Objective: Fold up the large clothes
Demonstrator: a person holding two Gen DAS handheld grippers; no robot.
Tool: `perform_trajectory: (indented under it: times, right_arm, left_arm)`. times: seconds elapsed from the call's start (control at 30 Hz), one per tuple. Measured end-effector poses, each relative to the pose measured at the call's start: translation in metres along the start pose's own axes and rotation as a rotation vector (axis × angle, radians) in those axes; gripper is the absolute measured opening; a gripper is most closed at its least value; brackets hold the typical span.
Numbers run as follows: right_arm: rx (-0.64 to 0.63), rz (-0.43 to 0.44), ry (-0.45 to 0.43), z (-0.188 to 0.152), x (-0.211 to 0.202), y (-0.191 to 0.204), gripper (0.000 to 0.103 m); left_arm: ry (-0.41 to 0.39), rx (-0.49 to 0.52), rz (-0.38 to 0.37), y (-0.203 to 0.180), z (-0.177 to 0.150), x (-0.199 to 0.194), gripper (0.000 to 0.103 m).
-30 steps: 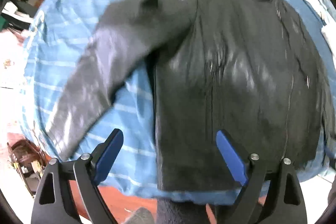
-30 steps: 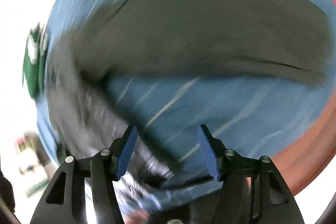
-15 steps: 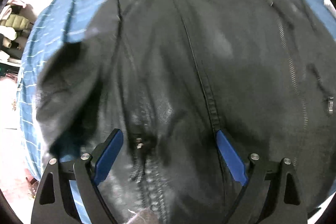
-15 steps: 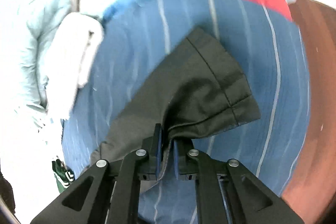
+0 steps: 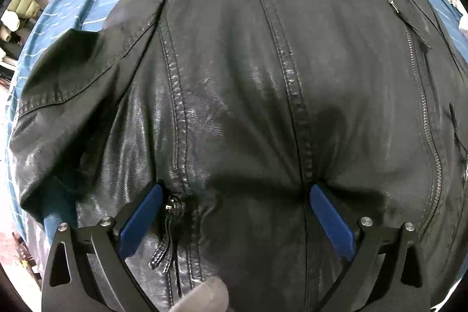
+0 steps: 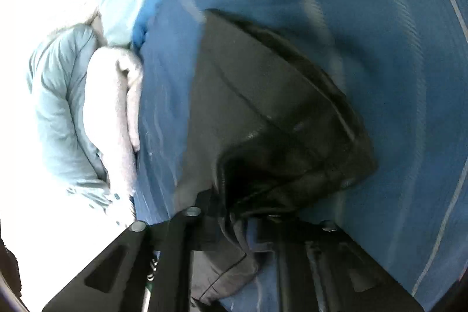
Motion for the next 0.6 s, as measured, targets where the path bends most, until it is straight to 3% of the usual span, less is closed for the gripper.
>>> perform_trajectory:
  times: [0.2, 0.33, 0.5, 0.6]
  right_arm:
    - [-0.257, 0.003, -0.049, -0.028, -0.050, 0.119, 0.008]
    - [-0.485, 0.039, -0.010, -0.097, -0.066, 0.211, 0.008]
    - [-0.769, 0.079, 0.094, -0.242, -0.057, 0.283, 0.008]
    - [-0.991, 0.070, 0.191, -0.359, -0.016, 0.305, 0.008]
  left_arm:
    - [0.033, -0.047, -0.037, 0.008, 0.003, -0.011, 0.103]
    - [0.039, -0.090, -0.053, 0.026, -0.002, -0.019, 0.103]
    - [0.027, -0.154, -0.040, 0.078, -0.022, -0.041, 0.103]
    - [0.023, -0.240, -0.038, 0.123, -0.044, -0.059, 0.103]
Point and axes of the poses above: each gripper's, at about its wrist camera, not at the fingertips, and x roughly the way its jaws point, y to its left, z to its top, the point moved 6 cm from there along x, roughly the way its jaws point, and after that the axes turned 7 degrees about x, right-handed, at the moved point
